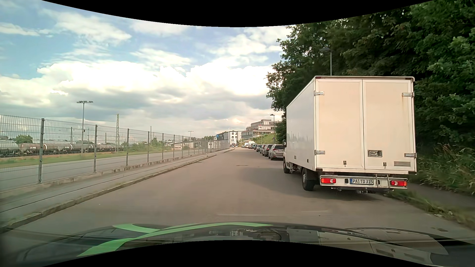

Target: Follow the waypoints while adhering to traffic rules and regulations

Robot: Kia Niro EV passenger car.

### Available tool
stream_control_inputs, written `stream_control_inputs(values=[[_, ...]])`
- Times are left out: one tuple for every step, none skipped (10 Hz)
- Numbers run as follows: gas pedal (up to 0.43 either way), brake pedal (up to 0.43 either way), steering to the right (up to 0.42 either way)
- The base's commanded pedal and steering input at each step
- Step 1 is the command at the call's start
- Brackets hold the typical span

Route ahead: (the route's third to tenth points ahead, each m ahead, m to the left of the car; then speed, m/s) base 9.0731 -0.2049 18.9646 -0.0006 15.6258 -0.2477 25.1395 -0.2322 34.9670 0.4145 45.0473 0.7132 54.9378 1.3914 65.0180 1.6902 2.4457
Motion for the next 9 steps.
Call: stream_control_inputs(values=[[0.000,0.140,0.009],[0.000,0.037,0.009],[0.000,0.006,0.009],[0.000,0.006,0.009],[0.000,0.006,0.009],[0.000,0.006,0.009],[0.000,0.006,0.008],[0.000,0.006,0.008],[0.000,0.006,0.008]])
